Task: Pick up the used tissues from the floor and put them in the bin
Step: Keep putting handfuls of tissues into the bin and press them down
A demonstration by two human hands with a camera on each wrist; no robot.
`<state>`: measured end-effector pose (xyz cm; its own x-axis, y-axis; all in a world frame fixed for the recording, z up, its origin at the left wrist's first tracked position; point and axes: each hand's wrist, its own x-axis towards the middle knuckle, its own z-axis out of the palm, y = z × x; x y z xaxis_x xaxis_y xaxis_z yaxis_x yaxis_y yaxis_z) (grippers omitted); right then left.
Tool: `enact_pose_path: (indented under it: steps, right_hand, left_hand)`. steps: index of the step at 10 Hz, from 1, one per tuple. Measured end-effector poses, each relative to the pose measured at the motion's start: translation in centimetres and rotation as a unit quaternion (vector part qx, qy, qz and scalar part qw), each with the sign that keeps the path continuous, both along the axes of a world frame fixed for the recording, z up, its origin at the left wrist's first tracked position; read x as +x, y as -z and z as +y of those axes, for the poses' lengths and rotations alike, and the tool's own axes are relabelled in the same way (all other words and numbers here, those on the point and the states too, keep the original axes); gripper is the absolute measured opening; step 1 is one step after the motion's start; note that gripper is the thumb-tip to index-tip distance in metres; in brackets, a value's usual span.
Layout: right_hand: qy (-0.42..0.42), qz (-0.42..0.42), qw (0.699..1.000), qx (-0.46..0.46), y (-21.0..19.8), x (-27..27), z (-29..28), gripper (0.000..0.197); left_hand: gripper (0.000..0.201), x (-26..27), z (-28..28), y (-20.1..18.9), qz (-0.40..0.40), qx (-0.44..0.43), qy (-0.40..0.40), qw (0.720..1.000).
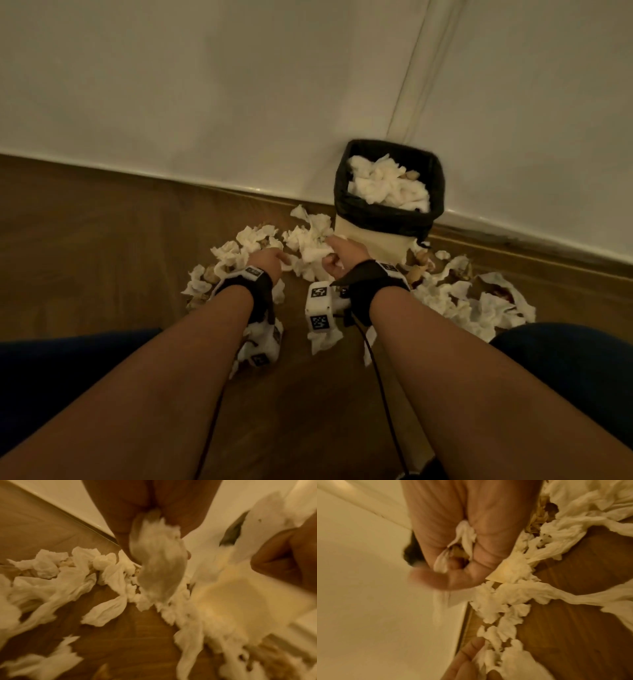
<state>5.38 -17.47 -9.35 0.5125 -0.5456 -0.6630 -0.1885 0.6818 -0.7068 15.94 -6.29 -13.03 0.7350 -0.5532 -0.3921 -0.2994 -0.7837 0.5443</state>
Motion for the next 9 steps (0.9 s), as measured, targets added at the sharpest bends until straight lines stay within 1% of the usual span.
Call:
enact_pose_path:
  steps: [1, 2, 3, 4, 5, 6, 7, 8, 9]
  right_hand:
    - [-0.004, -0.074, 0.997, 0.014, -3.8, -0.3, -0.4, 0.018]
    - [0.014, -0.173, 0.985, 0.014, -7.7, -1.8, -1.4, 0.029]
    - [-0.001, -0.2, 0.979, -0.039, -11.7, -3.0, -2.2, 0.033]
    - [0.016, -0.198, 0.977, -0.081, -15.1, -4.2, -3.2, 0.041]
    - [0.017, -0.172, 0.977, -0.123, -17.1, -5.8, -4.8, 0.044]
    - [0.061, -0.158, 0.977, -0.126, -18.5, -7.4, -6.2, 0.03]
    - [0.095, -0.183, 0.974, -0.092, -19.3, -9.2, -7.3, 0.022]
    - [0.105, -0.153, 0.977, -0.101, -19.1, -10.0, -8.7, 0.021]
    - [0.066, -0.063, 0.983, -0.16, -18.1, -10.2, -10.3, 0.02]
  left_hand:
    - [0.033, -0.6, -1.1, -3.7, 0.029, -0.086, -0.042, 0.995]
    - [0.033, -1.4, -2.6, -7.7, 0.044, -0.115, -0.074, 0.99]
    - [0.046, -2.0, -4.6, -12.0, 0.029, -0.145, -0.053, 0.988]
    - [0.045, -2.9, -6.4, -16.4, 0.03, -0.209, -0.004, 0.978]
    - [0.039, -3.7, -8.1, -19.4, -0.004, -0.246, 0.004, 0.969]
    - [0.046, -4.8, -9.7, -20.4, 0.035, -0.293, 0.001, 0.955]
    - [0.045, -5.6, -11.2, -20.5, 0.07, -0.328, -0.017, 0.942]
    - [0.036, -5.9, -12.5, -20.7, 0.073, -0.314, -0.011, 0.946]
    - [0.041, -5.4, -14.3, -19.7, 0.124, -0.321, -0.031, 0.939]
